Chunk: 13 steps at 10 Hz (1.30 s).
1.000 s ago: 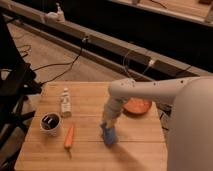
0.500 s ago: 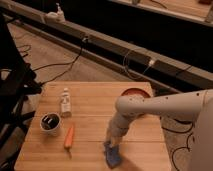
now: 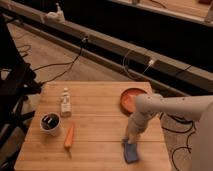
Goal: Wipe the white sponge on the table
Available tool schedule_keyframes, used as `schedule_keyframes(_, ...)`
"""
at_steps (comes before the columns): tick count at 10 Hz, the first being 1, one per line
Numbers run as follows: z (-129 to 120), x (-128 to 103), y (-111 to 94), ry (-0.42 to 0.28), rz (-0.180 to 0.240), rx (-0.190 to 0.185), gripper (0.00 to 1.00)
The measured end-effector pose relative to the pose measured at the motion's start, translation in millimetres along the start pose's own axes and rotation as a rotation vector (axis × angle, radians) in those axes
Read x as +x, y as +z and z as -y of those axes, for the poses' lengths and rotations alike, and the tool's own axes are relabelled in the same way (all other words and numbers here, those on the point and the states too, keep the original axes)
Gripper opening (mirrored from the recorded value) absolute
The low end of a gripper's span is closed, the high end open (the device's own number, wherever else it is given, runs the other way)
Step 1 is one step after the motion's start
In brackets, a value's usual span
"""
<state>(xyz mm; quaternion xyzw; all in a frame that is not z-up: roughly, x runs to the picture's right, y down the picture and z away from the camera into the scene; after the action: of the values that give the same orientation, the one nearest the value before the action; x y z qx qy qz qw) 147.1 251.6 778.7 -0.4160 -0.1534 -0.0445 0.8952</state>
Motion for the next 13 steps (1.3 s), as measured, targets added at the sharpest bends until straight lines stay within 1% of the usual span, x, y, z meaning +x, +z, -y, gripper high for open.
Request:
schedule_keyframes(1,17,10,-3,0.011,-0.02,0.006,0.0)
schedule_keyframes(2,37,10,-5,0.009,-0.029,0.017,0.0)
schedule_keyframes(3,51,4,-6,-0.002,-0.029,0.021,0.0)
schedule_keyframes(4,70,-12,-6,-0.03,-0.024,0.028,0.0)
schedule_keyframes(5,76,-18,-7,-0.041,-0.02,0.032,0.0)
schedule_keyframes(6,89,-46,-10,-0.092,0.01,0.042,0.0)
schedule_keyframes(7,94,-71,-12,-0.141,0.039,0.048,0.0)
schedule_keyframes(8,93,-107,-15,-0.213,0.077,0.055,0.0)
schedule_keyframes(9,86,-126,-14,-0.262,0.097,0.047,0.0)
schedule_keyframes(10,78,-139,-12,-0.298,0.113,0.037,0.0)
schedule_keyframes(11,64,-155,-5,-0.339,0.132,0.014,0.0)
schedule_keyframes(12,51,-160,2,-0.353,0.146,-0.004,0.0)
schedule_keyframes(13,41,-160,6,-0.352,0.156,-0.02,0.0)
